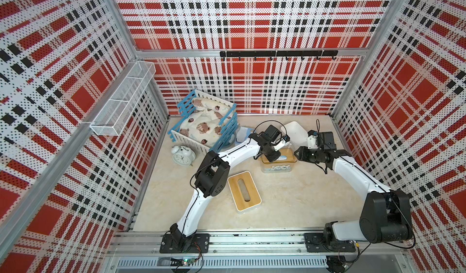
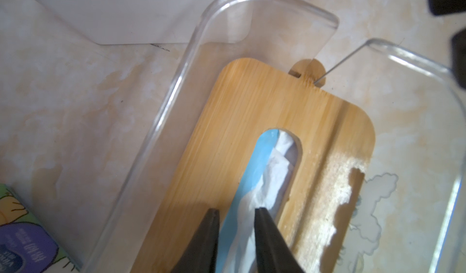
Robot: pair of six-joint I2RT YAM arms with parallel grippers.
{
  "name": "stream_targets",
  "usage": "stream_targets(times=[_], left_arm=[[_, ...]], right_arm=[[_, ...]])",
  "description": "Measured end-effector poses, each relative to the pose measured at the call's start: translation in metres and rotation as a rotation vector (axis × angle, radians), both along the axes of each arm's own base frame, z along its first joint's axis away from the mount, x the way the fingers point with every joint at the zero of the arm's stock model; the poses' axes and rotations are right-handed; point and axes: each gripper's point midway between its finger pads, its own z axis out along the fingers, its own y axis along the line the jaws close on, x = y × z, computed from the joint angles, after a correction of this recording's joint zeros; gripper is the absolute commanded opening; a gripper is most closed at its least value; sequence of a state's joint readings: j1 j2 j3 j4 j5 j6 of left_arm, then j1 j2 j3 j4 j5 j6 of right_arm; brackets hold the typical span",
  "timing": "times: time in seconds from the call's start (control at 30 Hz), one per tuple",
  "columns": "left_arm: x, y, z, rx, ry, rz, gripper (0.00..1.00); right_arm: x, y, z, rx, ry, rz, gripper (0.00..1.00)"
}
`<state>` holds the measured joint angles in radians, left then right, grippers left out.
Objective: Put the tissue paper into the tissue box
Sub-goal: Pull the paper towel from the tissue box.
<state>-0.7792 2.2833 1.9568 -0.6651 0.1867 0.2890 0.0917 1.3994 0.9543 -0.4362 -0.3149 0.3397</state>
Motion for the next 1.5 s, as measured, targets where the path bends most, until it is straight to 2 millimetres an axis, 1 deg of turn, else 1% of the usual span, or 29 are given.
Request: stream_targets(times=[0.57,0.9,1.13,1.3,1.5], left_arm=[[-0.009,-0.002,-0.001,-0.019,0.045,-0.027,0.26],[-0.005,-0.002,-0.007,-0.006,0.048,-0.007,0.23],[-0.002,-0.003,-0.012,0.000,0.050,0.005,0.16],[0.000,-0.001,-0.016,0.014,0.047,0.019,0.01],[0.002,-0.002,-0.016,0.006,0.050,0.041,0.00]], right_arm=[[0.000,0.001,-0.001,0.008,-0.001,0.004,0.43],[-0.001,0.003,-0.001,0.018,-0.002,0.011,0.43],[-0.002,0.004,-0.007,0.020,0.011,0.010,0.42],[0.000,0.005,-0.010,0.027,0.013,0.011,0.42],[-0.002,0.007,-0.019,0.042,0.032,0.013,0.39]])
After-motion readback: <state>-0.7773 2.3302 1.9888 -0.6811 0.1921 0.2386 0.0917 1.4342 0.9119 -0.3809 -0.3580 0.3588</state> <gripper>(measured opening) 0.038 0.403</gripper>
